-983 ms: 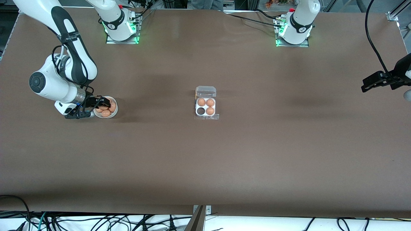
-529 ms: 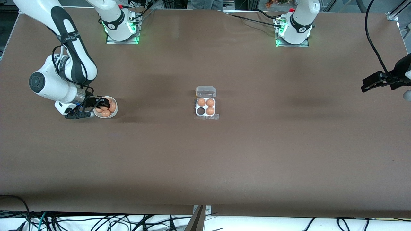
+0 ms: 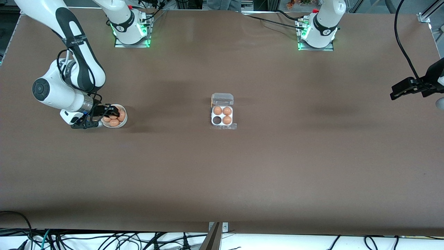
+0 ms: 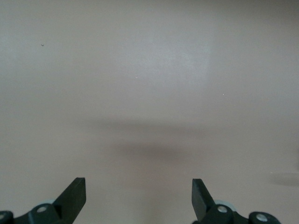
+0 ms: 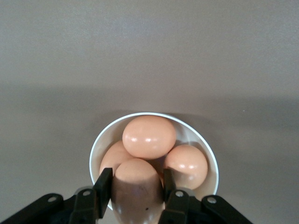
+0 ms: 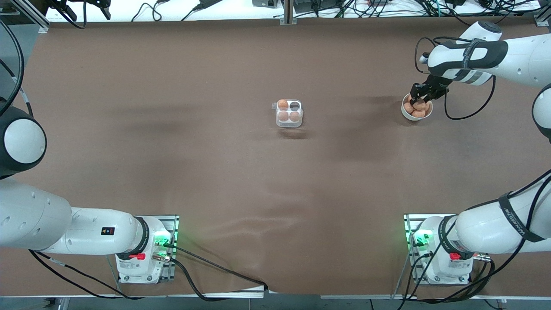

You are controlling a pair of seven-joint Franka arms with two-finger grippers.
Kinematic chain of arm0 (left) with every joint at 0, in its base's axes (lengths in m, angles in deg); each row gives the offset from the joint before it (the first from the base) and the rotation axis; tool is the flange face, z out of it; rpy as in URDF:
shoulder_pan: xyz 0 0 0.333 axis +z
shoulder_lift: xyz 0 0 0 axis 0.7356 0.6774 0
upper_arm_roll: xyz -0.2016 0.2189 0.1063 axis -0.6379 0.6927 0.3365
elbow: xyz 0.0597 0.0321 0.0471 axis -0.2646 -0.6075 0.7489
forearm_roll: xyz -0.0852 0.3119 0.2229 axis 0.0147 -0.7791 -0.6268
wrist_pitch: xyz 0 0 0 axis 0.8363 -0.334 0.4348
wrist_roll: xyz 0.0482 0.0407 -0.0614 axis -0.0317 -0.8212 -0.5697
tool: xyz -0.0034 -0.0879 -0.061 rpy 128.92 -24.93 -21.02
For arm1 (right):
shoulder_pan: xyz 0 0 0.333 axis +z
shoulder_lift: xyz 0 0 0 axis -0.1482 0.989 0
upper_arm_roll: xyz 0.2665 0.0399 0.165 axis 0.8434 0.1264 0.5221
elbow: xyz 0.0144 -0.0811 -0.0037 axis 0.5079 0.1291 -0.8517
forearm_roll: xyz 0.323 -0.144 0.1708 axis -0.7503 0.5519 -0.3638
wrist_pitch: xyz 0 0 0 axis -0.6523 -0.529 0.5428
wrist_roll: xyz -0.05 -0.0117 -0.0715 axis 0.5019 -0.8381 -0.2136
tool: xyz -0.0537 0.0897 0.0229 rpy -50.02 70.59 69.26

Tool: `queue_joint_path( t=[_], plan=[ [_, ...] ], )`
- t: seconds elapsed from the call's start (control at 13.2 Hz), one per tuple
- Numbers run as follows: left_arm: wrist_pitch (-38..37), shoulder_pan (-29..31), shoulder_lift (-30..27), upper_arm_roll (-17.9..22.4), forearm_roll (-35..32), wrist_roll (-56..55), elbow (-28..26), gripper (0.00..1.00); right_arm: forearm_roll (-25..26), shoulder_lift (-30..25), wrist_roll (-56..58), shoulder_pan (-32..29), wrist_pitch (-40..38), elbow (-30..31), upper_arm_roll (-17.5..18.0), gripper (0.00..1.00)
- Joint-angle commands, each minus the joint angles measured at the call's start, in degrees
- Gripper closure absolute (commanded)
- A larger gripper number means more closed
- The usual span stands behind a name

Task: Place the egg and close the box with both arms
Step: 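Lower the right gripper and grasp one brown egg in the bowl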

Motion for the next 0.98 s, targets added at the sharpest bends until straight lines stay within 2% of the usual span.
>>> queue_joint_path(
  t=[0.0,0.38,0.61,0.91],
  plan=[
    [-1.0,0.3,0.4,0.0,0.3,0.9,1.1,0.00,-1.4,0.3,1.3,0.1,-0.4,-0.6,0.1,0.62],
    [-1.0,0.7,0.5,0.1,0.3,0.8,1.1,0.00,-1.4,0.3,1.5,0.1,-0.8,-1.4,0.1,0.67],
    [-1.0,0.7,0.5,0.1,0.3,0.9,1.1,0.00,-1.4,1.9,1.3,-0.3,-9.0,-6.7,0.1,0.68],
    [-1.0,0.7,0.5,0.1,0.3,0.8,1.1,0.00,-1.8,2.4,0.2,0.2,-12.3,-9.8,0.1,0.68]
  ],
)
